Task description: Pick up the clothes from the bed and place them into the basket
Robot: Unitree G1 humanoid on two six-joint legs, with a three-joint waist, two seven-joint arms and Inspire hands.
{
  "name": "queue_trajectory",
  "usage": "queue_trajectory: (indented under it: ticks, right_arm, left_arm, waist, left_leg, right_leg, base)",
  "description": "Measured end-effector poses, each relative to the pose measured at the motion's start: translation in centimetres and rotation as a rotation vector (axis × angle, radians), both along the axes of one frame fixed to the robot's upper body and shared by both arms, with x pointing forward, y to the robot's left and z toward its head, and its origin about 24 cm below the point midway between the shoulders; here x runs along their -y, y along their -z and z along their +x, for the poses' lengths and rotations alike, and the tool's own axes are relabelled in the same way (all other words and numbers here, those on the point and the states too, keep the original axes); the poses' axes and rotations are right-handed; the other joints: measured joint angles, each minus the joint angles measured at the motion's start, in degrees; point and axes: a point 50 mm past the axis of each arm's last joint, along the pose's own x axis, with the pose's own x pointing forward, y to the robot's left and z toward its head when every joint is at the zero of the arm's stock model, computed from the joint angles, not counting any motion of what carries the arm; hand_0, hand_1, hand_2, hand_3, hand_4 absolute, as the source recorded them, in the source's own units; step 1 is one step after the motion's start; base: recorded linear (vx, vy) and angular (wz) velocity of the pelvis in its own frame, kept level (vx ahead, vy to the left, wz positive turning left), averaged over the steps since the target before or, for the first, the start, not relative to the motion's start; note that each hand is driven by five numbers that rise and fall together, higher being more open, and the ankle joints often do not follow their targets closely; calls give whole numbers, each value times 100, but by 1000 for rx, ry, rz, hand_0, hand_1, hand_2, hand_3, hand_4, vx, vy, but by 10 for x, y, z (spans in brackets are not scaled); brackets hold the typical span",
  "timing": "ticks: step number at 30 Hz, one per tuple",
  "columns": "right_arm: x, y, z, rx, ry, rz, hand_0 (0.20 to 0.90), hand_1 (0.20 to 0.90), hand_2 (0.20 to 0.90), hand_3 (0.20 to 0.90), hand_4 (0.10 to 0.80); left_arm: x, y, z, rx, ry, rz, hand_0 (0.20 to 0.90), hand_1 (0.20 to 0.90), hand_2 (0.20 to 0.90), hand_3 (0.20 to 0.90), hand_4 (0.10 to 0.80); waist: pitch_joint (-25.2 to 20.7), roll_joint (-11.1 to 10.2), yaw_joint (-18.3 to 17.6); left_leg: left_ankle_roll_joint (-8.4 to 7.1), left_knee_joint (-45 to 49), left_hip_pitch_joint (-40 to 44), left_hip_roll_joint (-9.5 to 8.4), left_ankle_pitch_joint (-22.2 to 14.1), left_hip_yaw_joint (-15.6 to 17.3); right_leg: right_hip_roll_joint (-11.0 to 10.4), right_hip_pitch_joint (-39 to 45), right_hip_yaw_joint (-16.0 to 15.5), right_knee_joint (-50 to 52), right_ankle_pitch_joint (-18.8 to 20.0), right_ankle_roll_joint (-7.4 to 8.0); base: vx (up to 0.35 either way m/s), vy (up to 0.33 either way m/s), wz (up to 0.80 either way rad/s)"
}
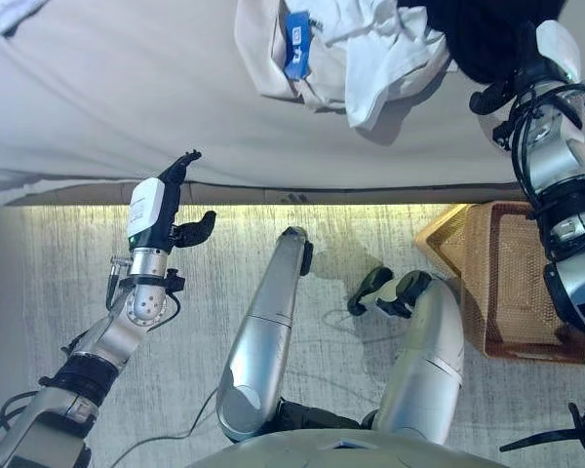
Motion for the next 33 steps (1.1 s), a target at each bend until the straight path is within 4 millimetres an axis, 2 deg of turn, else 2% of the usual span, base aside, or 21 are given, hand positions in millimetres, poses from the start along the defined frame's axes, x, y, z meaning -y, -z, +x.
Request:
queue_trajectory:
  ticks: [2,9,10,11,12,13,19,23,28,31,33]
  right_arm:
    - [-1,-11,0,22,15,1,900,900,900,900,800]
    - [8,-28,-3,41,70,49,900,900,900,900,800]
    - [9,-29,-3,44,72,57,796,796,796,779,679]
    - [12,-30,-5,47,76,72,599,599,599,549,449]
    - [15,-29,-5,50,78,94,434,434,434,356,256]
    - [16,-30,-6,55,78,111,300,300,300,200,100]
    - [20,-34,-9,91,62,141,300,300,300,200,100]
    - [23,-35,-10,90,41,135,300,300,300,200,100]
    - [24,-31,-10,61,15,136,300,300,300,200,100]
    - [26,-26,-10,38,5,138,300,300,300,200,100]
    - [27,-20,-10,13,1,142,300,300,300,200,100]
  left_arm:
    - [3,-5,-1,24,18,-5,900,900,900,900,800]
    - [-3,-11,-6,44,27,29,900,900,900,900,800]
    - [-3,-12,-6,46,29,32,900,900,900,900,800]
    - [-4,-13,-6,48,29,37,900,900,900,900,800]
    - [-5,-14,-7,48,30,43,900,900,900,900,800]
    - [-6,-13,-8,45,28,47,900,900,900,900,800]
    - [-13,-12,-13,41,3,42,900,900,900,900,800]
    - [-12,-11,-19,49,24,32,900,900,900,900,800]
    - [-9,-12,-22,60,45,28,900,900,900,900,800]
    - [-8,-12,-23,61,49,26,900,900,900,900,800]
    - [-8,-13,-23,62,50,25,900,900,900,900,800]
  waist:
    - [0,0,49]
    - [0,0,85]
    - [0,0,94]
    - [0,0,108]
    - [0,0,117]
    - [0,0,128]
    - [0,0,146]
    - [3,-5,140]
    - [10,-17,105]
    - [13,-22,102]
    - [16,-28,96]
  left_leg:
    - [13,187,-247,-17,-8,-34]
    - [-19,505,-593,-91,-86,-43]
    - [-20,509,-614,-92,-86,-42]
    - [-21,510,-642,-91,-88,-42]
    - [-21,510,-650,-88,-88,-42]
    - [-21,510,-650,-85,-88,-36]
    - [-18,544,-636,-80,-86,-28]
    - [92,715,-521,-69,-153,10]
    - [231,664,22,-41,-289,80]
    - [248,463,389,33,-320,153]
    - [268,302,633,41,-331,195]
  right_leg:
    - [-13,-222,15,176,-22,-20]
    - [-113,-516,69,522,-112,-12]
    - [-113,-535,73,533,-112,-11]
    - [-113,-555,72,539,-112,-11]
    - [-116,-556,68,542,-112,-11]
    - [-116,-555,71,543,-112,-11]
    - [-120,-530,74,565,-117,-1]
    - [-142,-398,121,676,-161,59]
    - [-113,158,155,489,-177,94]
    - [-81,506,160,221,-173,100]
    - [-45,741,176,35,-140,158]
  base:
    - [-1,-43,5]
    - [5,-42,7]
    - [14,-56,8]
    - [13,-54,9]
    - [10,-49,8]
    - [12,-38,4]
    - [0,0,0]
    - [0,0,0]
    - [19,23,-5]
    - [56,27,-8]
    - [68,13,-6]
